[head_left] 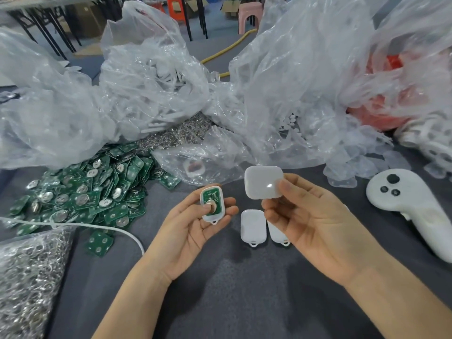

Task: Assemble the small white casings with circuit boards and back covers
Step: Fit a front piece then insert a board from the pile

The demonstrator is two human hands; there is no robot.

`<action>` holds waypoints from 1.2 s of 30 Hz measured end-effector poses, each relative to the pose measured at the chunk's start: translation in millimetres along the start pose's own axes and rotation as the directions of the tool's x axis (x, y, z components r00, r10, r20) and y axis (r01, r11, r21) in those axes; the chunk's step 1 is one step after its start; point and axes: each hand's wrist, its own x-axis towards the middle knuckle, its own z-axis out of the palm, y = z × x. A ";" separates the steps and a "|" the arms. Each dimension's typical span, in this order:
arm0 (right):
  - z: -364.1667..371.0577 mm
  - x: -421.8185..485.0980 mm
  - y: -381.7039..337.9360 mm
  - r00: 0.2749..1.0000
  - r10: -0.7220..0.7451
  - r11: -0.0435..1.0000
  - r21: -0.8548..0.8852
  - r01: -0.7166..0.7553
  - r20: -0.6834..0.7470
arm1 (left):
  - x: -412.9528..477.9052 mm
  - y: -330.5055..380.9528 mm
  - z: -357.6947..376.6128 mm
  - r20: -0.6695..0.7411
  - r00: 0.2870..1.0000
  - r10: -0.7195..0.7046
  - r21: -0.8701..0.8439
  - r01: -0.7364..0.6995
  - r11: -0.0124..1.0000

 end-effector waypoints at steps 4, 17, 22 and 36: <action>-4.1 3.5 0.8 1.000 -0.013 0.999 -0.046 0.013 -0.006 | -2.5 -0.2 -1.0 0.090 0.995 -0.045 0.078 0.038 0.996; -5.4 20.8 25.2 0.990 -0.137 0.702 -0.705 0.104 0.010 | -4.8 1.6 -5.6 0.342 0.905 -0.253 0.205 0.191 0.960; -3.1 23.6 34.5 0.966 -0.260 0.519 -0.841 0.152 0.014 | -4.7 1.9 -5.6 0.354 0.902 -0.248 0.218 0.178 0.960; 2.6 5.9 43.1 0.897 -0.380 0.088 -0.956 0.280 0.228 | -6.4 1.3 -5.0 0.329 0.915 -0.232 0.146 0.193 0.970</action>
